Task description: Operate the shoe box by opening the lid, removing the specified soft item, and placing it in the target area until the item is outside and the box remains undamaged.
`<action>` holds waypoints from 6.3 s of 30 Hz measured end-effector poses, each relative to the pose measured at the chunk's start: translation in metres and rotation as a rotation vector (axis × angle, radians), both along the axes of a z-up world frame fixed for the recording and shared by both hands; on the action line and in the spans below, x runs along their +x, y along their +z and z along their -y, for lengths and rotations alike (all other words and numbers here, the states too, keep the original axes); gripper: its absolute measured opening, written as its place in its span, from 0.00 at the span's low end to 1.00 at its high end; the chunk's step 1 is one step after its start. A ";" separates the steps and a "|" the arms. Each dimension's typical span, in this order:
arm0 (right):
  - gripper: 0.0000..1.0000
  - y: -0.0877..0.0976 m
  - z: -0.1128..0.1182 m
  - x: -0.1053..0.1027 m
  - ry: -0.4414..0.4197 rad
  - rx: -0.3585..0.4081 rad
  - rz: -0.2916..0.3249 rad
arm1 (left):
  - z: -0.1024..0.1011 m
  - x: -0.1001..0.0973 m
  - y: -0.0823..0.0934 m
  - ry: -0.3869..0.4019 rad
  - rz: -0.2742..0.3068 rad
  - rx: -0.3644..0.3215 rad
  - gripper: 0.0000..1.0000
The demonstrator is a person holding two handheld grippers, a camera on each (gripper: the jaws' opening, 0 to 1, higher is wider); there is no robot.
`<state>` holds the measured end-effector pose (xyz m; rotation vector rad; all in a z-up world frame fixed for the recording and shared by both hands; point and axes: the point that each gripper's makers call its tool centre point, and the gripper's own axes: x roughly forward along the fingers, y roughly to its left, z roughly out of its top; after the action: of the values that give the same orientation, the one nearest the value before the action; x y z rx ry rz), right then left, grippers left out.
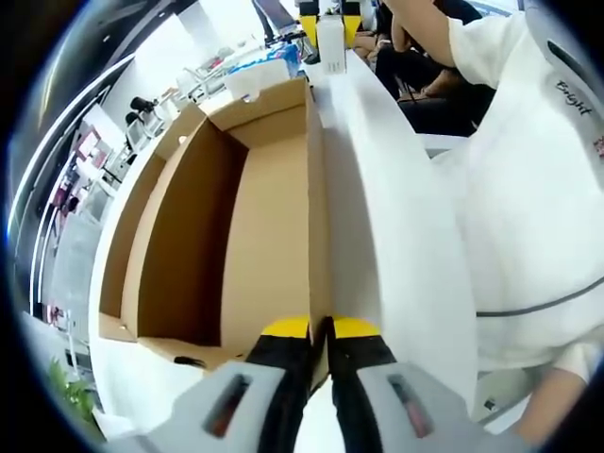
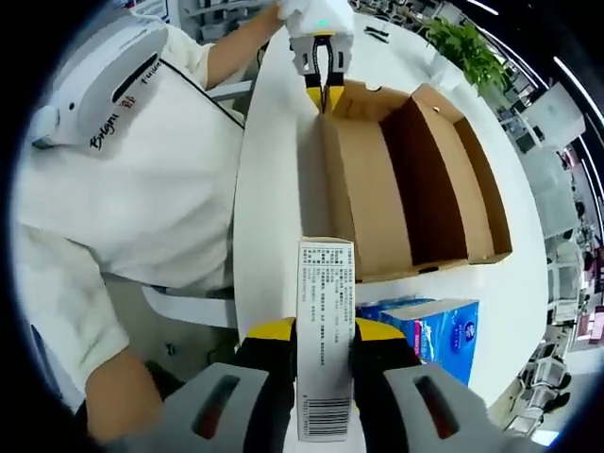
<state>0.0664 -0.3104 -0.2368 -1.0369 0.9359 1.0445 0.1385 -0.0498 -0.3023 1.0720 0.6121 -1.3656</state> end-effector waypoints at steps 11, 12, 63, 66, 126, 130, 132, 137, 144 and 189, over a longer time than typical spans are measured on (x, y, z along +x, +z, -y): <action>0.21 -0.034 0.024 -0.002 0.004 0.002 -0.050 | 0.000 0.000 0.000 0.004 -0.002 0.001 0.05; 0.21 -0.036 0.025 -0.001 0.004 0.005 -0.051 | 0.000 0.000 0.000 0.003 -0.002 0.002 0.05; 0.22 -0.066 0.053 0.013 0.070 -0.016 0.089 | 0.000 0.000 0.000 0.006 -0.003 0.001 0.05; 0.21 -0.065 0.054 0.012 0.070 -0.034 0.109 | 0.000 0.000 0.000 0.006 -0.001 -0.001 0.05; 0.33 0.123 0.046 0.057 -0.663 1.262 0.626 | -0.001 0.000 0.000 0.016 -0.005 0.000 0.06; 0.44 0.120 0.042 0.058 -0.689 1.298 0.617 | -0.001 0.000 0.000 0.018 -0.007 -0.002 0.06; 0.50 0.122 0.033 0.056 -0.661 1.300 0.626 | -0.001 0.000 0.000 0.024 -0.015 0.002 0.05; 0.57 0.117 0.020 0.062 -0.671 1.230 0.647 | -0.001 0.001 0.000 0.038 -0.033 0.006 0.05; 0.48 0.134 0.026 0.068 -0.710 1.250 0.781 | -0.001 0.000 0.000 0.025 -0.027 0.011 0.04; 0.39 0.172 -0.003 0.141 -0.696 1.077 0.587 | -0.001 0.000 -0.001 0.032 -0.045 0.017 0.04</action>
<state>0.2071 -0.3078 -0.0644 -0.0416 0.1172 0.4523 0.1381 -0.0483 -0.3028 1.0430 0.6724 -1.3622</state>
